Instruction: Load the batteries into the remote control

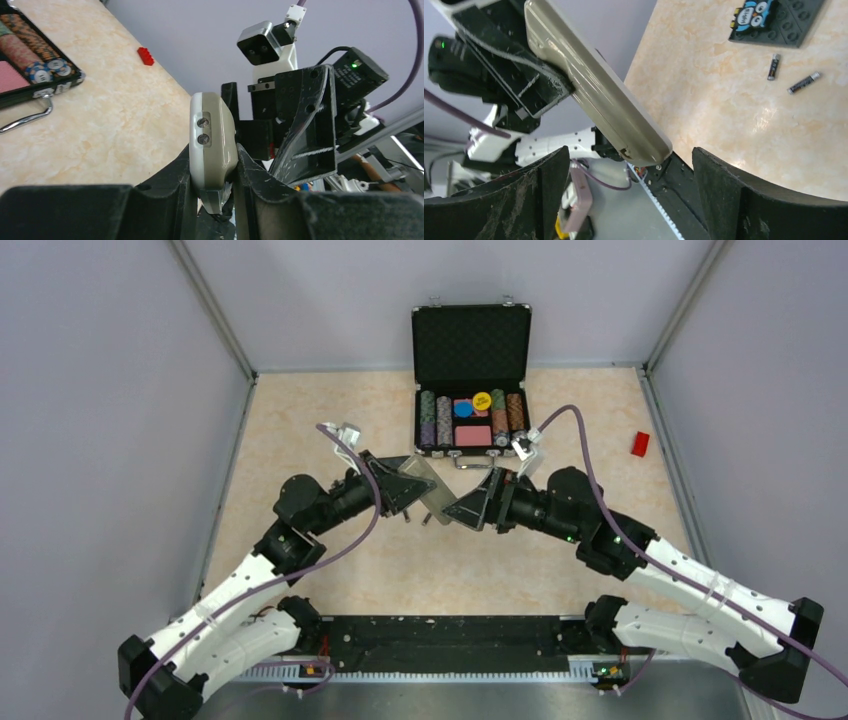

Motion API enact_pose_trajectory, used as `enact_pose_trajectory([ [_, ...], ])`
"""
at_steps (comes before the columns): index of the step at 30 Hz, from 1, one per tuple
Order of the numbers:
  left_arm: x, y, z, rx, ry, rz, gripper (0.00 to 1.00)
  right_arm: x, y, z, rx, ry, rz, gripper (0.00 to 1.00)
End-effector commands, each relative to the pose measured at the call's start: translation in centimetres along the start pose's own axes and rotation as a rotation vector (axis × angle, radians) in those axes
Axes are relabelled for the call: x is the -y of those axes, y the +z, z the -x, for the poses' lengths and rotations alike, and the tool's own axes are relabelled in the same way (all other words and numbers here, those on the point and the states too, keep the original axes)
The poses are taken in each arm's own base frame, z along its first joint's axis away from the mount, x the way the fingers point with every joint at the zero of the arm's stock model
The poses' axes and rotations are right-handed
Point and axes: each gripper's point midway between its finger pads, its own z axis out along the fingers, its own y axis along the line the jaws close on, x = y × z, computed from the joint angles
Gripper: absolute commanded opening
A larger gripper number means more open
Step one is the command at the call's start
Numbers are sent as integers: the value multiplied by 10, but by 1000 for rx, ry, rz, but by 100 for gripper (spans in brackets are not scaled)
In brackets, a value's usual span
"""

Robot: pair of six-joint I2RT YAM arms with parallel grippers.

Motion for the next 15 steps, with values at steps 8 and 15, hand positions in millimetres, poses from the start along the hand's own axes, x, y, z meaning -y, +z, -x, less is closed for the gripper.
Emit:
enact_pose_trajectory([
  [8,77,0,15,-96,-127,-317,0,-89,-19,-3,-65,-247,458,85],
  [15,91,-2,27,-66,-143,-366,0,-92,-15,-19,-175,-231,500,48],
])
